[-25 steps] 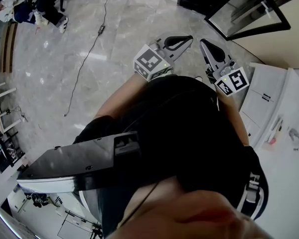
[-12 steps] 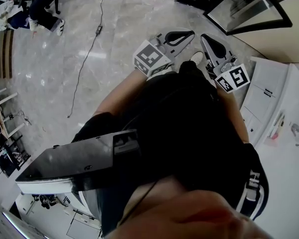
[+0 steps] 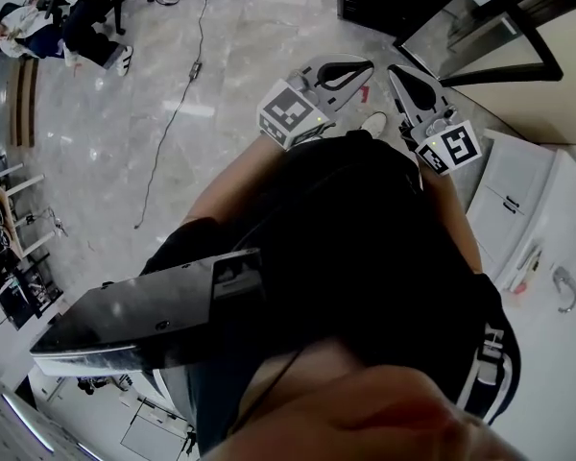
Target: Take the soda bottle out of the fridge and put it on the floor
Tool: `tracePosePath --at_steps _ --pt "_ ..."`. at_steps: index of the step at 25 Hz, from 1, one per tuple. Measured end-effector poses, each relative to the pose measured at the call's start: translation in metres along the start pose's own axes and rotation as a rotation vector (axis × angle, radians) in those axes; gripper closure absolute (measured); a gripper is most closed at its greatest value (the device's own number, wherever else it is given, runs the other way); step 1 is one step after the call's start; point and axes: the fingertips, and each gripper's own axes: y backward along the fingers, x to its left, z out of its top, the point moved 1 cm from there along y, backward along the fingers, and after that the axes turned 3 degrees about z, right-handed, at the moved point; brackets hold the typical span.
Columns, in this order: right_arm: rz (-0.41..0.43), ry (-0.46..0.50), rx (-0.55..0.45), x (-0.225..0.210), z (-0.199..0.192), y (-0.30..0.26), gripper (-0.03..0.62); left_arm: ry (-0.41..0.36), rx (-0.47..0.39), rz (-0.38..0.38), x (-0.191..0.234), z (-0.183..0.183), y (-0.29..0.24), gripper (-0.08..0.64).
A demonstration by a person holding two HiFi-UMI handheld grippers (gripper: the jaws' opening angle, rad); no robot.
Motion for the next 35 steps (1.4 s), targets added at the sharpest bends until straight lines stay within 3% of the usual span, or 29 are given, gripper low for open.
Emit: tracePosePath --at_steps 10,18,29,35 --pt "0.045 -0.005 0.023 -0.088 0.001 0.007 0.578 0.027 0.030 0.078 0.034 0.010 -0.075 0.559" --pt "0.038 -0.036 0.064 -0.122 -0.015 -0.015 0.578 0.048 0.066 0.071 0.063 -0.004 -0.095 0.559" --pt "-0.114 -0.058 0.115 -0.181 -0.029 -0.087 0.578 0.091 0.083 0.000 0.162 -0.015 -0.110 0.560" --pt "-0.224 -0.058 0.120 -0.227 -0.042 -0.131 0.578 0.043 0.097 -0.100 0.219 -0.029 -0.119 0.560"
